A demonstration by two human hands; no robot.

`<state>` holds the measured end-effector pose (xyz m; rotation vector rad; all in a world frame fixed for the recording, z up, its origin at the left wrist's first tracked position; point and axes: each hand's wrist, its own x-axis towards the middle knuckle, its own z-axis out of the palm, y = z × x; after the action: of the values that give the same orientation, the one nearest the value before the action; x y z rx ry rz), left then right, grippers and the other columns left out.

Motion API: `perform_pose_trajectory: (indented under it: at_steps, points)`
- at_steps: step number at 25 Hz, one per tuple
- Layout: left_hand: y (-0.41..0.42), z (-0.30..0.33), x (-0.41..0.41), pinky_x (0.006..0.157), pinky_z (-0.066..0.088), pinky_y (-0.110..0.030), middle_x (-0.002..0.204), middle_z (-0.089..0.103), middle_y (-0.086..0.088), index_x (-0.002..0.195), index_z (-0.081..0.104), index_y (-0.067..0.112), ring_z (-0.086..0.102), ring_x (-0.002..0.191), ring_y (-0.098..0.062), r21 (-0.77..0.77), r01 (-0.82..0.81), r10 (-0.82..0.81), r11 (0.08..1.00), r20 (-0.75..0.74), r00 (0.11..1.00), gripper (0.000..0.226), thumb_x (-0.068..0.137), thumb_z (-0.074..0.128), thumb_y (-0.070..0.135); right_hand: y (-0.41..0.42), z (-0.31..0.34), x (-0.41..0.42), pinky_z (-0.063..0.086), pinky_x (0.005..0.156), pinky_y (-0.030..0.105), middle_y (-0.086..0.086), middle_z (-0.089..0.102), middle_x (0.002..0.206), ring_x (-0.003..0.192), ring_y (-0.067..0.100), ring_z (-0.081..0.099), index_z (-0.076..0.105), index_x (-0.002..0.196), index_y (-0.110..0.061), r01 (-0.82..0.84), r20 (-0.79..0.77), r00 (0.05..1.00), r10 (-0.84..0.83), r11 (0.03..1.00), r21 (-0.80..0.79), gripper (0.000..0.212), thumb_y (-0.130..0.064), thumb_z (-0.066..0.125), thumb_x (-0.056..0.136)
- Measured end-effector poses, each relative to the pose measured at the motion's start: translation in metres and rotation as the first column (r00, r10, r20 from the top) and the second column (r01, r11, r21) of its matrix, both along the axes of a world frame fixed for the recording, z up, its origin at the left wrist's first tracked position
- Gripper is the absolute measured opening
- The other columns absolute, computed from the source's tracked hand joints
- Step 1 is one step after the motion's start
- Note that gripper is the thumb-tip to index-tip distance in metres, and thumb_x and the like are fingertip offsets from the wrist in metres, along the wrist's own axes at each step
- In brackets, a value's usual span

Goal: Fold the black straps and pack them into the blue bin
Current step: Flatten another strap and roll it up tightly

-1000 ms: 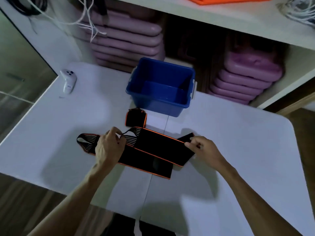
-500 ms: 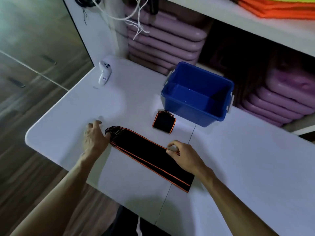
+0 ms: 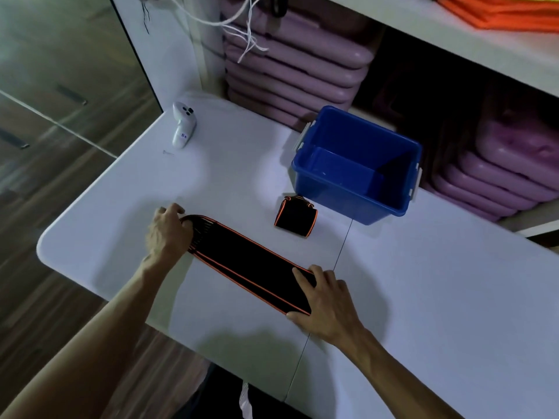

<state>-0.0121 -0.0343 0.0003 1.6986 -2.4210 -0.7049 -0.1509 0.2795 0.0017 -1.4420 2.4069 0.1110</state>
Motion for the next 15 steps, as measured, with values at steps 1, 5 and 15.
perform_pose_trajectory:
  at_steps: [1,5,15]
  points:
    - [-0.002,-0.001,0.002,0.079,0.046,-0.040,0.116,0.053,-0.016,0.115,0.058,0.015,0.057,0.097,-0.039,0.010,0.065,-0.065,0.998,0.006,0.998,0.032,0.084,0.058,0.022,0.001,-0.001,0.001,0.050,0.078,0.043,0.011,0.048,0.132,0.104,0.031,0.054,0.038,0.146,-0.023,-0.005,-0.017,1.000,0.004,1.000,-0.003,0.095,-0.075,0.058,0.069]
    - [-0.014,-0.007,0.006,0.078,0.045,-0.040,0.105,0.055,-0.018,0.105,0.064,0.013,0.059,0.091,-0.040,0.011,0.144,-0.143,0.990,-0.054,0.988,0.022,0.084,0.057,0.011,0.003,0.001,0.007,0.051,0.063,0.040,0.011,0.056,0.120,0.086,0.029,0.059,0.048,0.139,-0.021,-0.047,-0.048,0.998,0.048,0.999,0.019,0.095,-0.067,0.074,0.059]
    - [-0.047,-0.001,0.005,0.084,0.040,-0.033,0.105,0.057,-0.021,0.103,0.070,0.012,0.055,0.100,-0.040,0.070,0.259,-0.251,0.963,-0.111,0.962,0.043,0.072,0.051,-0.011,-0.005,0.004,0.010,0.054,0.073,0.040,0.010,0.048,0.132,0.097,0.029,0.056,0.038,0.144,-0.027,-0.082,0.018,0.996,0.082,0.997,0.005,0.082,-0.049,0.072,0.074]
